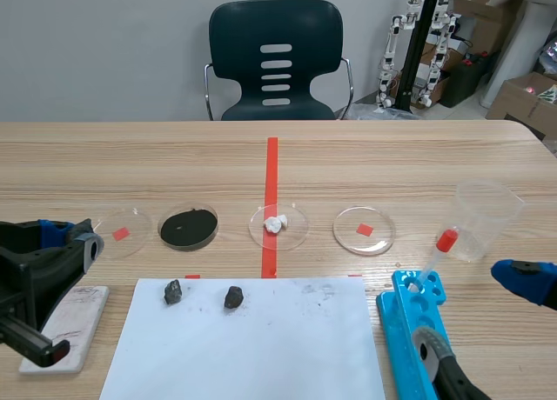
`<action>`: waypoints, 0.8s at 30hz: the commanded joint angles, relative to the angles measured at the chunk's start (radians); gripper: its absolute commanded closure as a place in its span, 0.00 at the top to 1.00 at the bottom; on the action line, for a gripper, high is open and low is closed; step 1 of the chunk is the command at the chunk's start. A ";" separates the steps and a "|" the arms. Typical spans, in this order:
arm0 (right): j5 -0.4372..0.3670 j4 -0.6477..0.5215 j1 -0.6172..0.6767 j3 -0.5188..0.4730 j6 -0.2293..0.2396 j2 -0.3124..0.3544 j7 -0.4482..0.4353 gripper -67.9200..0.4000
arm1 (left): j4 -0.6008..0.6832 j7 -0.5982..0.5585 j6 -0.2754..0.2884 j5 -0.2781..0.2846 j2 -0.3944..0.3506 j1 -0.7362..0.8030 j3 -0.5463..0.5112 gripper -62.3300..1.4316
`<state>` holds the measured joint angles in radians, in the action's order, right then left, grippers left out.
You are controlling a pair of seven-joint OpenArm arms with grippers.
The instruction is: Put the right mineral back
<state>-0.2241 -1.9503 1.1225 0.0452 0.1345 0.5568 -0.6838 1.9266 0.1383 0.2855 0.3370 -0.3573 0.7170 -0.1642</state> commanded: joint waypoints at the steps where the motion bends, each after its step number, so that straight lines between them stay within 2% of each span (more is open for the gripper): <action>1: -0.003 -0.006 -0.009 -0.011 -0.003 0.000 -0.019 0.70 | 0.011 -0.015 -0.003 0.010 -0.004 -0.003 -0.005 0.25; 6: -0.003 -0.006 -0.009 -0.011 -0.003 0.000 -0.019 0.70 | 0.011 0.007 -0.003 0.026 -0.032 -0.021 0.011 0.25; 12: -0.003 -0.006 -0.009 -0.011 -0.003 0.000 -0.019 0.70 | -0.002 0.171 -0.014 0.130 -0.185 -0.154 0.147 0.25; 15: -0.003 -0.006 -0.009 -0.011 -0.003 0.000 -0.019 0.70 | -0.020 0.222 -0.086 0.168 -0.234 -0.249 0.240 0.25; 19: -0.003 -0.006 -0.009 -0.011 -0.003 0.000 -0.019 0.70 | -0.066 0.310 -0.195 0.186 -0.241 -0.395 0.362 0.25; 24: -0.004 -0.006 -0.009 -0.011 -0.003 0.000 -0.019 0.70 | -0.153 0.372 -0.295 0.283 -0.233 -0.575 0.528 0.25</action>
<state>-0.2237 -1.9503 1.1225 0.0452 0.1345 0.5568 -0.6838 1.7718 0.5198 -0.0017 0.6090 -0.6079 0.1581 0.3569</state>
